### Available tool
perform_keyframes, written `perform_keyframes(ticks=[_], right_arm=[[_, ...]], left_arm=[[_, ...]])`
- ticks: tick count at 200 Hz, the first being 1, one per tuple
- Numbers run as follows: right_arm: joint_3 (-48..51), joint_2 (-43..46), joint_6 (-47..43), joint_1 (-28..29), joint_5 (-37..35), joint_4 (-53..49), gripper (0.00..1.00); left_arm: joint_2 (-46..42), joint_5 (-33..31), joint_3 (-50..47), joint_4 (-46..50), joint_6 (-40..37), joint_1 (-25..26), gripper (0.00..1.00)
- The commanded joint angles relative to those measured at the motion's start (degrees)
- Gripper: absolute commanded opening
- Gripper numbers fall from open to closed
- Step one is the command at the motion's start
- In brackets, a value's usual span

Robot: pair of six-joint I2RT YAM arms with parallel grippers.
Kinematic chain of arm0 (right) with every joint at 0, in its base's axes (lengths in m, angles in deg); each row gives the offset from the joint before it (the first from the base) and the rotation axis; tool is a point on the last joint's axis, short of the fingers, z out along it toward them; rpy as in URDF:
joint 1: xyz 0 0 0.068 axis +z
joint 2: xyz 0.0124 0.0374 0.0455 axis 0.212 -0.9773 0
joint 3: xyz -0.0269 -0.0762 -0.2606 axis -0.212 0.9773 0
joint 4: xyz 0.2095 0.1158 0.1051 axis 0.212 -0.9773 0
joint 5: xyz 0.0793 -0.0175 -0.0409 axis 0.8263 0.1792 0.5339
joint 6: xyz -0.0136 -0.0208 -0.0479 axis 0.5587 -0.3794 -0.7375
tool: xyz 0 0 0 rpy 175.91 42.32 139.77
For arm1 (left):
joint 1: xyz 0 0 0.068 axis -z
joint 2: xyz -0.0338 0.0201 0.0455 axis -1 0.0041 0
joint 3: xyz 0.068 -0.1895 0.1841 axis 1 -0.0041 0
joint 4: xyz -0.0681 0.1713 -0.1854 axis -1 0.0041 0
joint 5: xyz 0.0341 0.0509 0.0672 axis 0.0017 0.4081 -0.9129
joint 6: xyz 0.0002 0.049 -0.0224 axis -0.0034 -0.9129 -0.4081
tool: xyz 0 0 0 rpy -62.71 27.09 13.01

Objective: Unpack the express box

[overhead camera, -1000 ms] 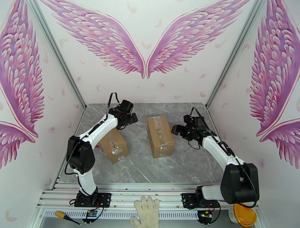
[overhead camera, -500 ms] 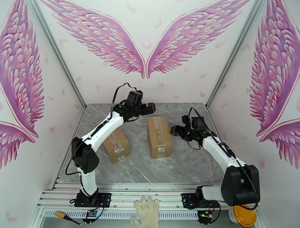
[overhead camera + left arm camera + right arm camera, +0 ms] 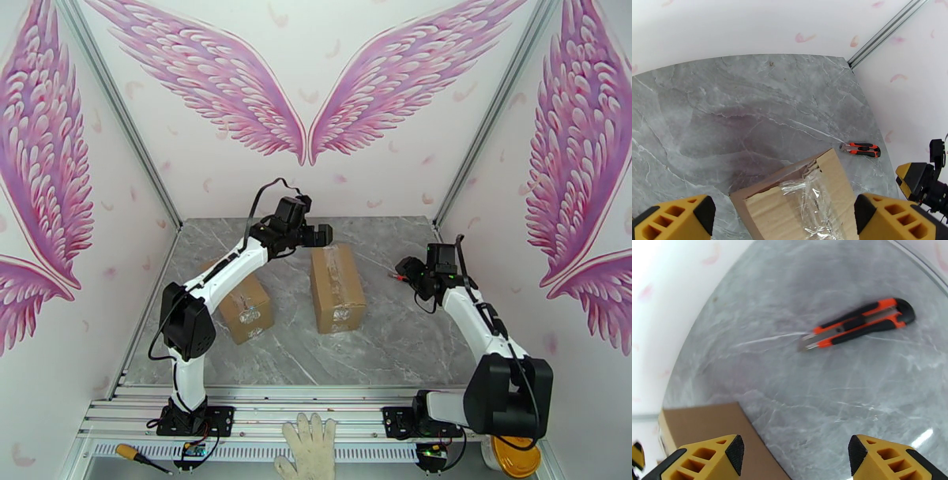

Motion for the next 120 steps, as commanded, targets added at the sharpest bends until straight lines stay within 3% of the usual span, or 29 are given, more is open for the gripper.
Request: perform_keyframes(ticks=[1, 28, 68, 120], right_arm=[[-2.6, -4.37, 11.75, -2.82, -1.2, -3.61, 0.75], [-5.46, -10.06, 18.68, -5.81, -0.32, -3.44, 0.75], [-16.04, -20.3, 21.32, -6.79, -4.06, -9.36, 0.74], [-24.64, -31.01, 23.93, -6.94, -3.11, -13.14, 0.74]], left_arm=[[-2.42, 1.29, 0.18, -4.24, -6.02, -0.28, 0.99], [-3.62, 1.73, -1.16, -7.83, -9.44, -1.11, 0.99], [-5.04, 2.55, -3.35, -12.25, -13.82, -2.52, 0.99], [-4.68, 3.87, -3.17, -12.94, -15.32, -4.37, 0.99]])
